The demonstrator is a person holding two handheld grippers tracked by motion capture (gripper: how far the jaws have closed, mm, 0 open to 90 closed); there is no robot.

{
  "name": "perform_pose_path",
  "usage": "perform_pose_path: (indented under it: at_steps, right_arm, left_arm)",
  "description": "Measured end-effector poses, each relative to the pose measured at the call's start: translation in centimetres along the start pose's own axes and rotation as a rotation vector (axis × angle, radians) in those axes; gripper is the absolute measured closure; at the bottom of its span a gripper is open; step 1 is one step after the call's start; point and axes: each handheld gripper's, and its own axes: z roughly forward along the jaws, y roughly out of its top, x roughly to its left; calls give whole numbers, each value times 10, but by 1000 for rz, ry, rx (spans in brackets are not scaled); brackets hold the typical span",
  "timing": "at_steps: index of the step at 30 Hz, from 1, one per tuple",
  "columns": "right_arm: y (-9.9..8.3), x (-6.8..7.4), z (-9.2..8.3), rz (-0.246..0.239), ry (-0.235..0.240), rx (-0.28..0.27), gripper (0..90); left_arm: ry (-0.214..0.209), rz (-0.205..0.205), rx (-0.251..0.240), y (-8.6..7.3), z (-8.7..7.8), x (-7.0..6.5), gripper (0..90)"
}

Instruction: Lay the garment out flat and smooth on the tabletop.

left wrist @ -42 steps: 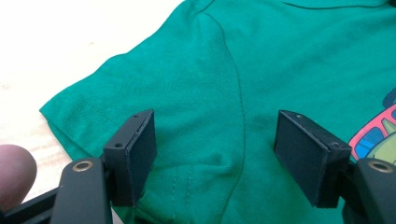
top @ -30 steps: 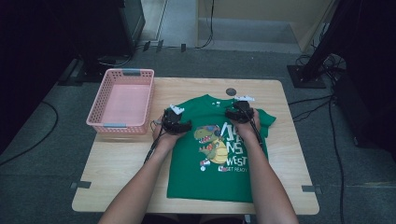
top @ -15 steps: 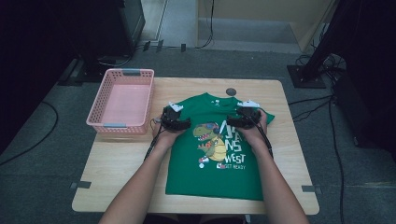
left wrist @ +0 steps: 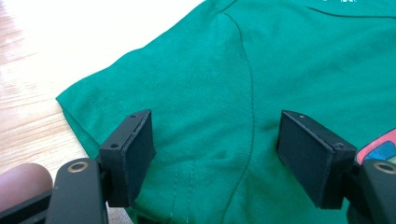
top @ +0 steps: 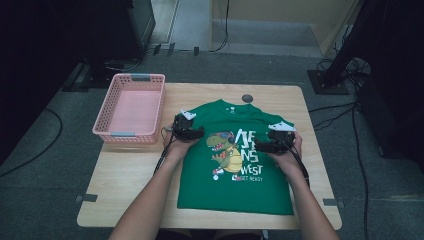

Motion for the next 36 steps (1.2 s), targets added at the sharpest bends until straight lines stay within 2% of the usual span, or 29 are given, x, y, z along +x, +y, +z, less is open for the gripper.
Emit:
perform_pose_path:
  at_steps: [9, 15, 31, 36]
  right_arm:
    - [-28, -11, -29, 3, 38, -4, 10]
    - [-45, -16, -40, 14, 27, 6, 1]
    - [-71, -32, -70, 40, 9, -13, 0]
    - [-78, -39, -79, 63, 5, -14, 0]
  left_arm:
    - [0, 0, 0, 0, 0, 0, 285]
    - [2, -1, -1, 0, 0, 0, 285]
    - [1, -1, -1, 0, 0, 0, 284]
    - [1, -1, -1, 0, 0, 0, 285]
